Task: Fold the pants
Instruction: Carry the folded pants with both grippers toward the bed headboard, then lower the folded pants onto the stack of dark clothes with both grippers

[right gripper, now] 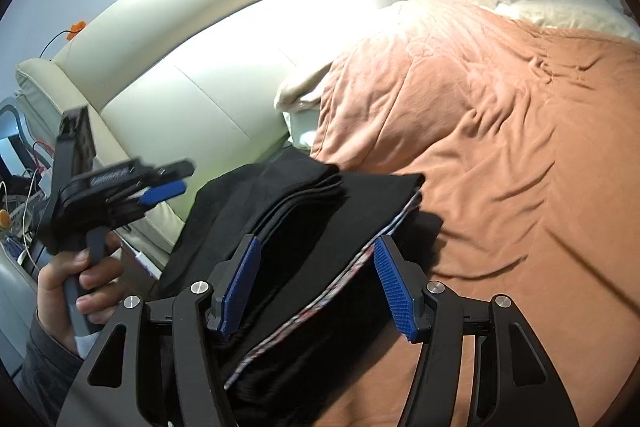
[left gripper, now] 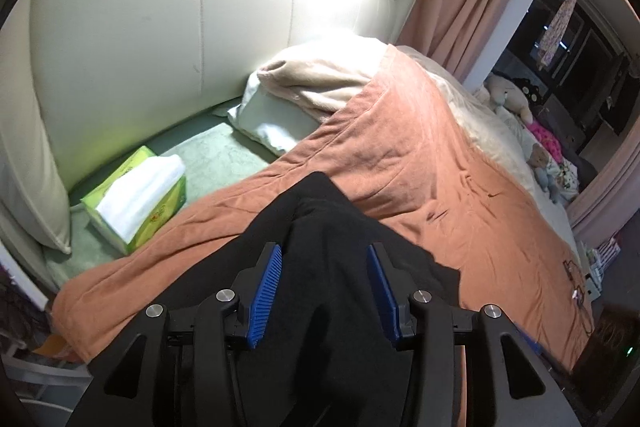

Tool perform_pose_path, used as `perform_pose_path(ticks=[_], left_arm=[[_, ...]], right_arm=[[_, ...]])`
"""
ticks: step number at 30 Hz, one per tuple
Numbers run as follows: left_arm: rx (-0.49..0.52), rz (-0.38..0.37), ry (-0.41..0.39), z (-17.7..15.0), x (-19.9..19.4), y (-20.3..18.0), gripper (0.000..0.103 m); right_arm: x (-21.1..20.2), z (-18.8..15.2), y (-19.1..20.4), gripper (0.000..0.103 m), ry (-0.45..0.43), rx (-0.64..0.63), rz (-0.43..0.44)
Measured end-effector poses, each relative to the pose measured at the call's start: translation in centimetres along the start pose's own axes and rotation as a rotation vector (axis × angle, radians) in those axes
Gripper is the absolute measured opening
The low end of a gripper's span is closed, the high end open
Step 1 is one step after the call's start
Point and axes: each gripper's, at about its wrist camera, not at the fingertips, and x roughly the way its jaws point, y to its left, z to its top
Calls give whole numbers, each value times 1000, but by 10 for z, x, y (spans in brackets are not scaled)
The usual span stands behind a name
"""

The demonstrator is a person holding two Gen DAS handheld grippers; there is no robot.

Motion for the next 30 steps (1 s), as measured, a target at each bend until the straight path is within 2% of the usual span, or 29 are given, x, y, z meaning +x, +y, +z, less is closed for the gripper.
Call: perform_pose_path(ticks=[4, 7, 12, 16, 21, 30], left_arm=[[-10, 56, 16, -12, -5, 16, 46], [-43, 62, 29, -21, -9, 32, 46], [-56, 60, 43, -34, -16, 47, 46], [-61, 67, 67, -41, -9, 55, 46], [-69, 67, 90, -49, 0, 65, 46], [-78, 38, 119, -61, 4, 74, 46]], right_arm=[[14, 13, 16, 58, 57, -55, 39], [29, 27, 11, 58, 136, 28, 129], [63, 38, -12, 58, 228, 148, 211], [89, 41, -20, 70, 264, 185, 214], [118, 39, -29, 70, 309, 247, 254], [157, 42, -25, 70, 380, 284, 224]])
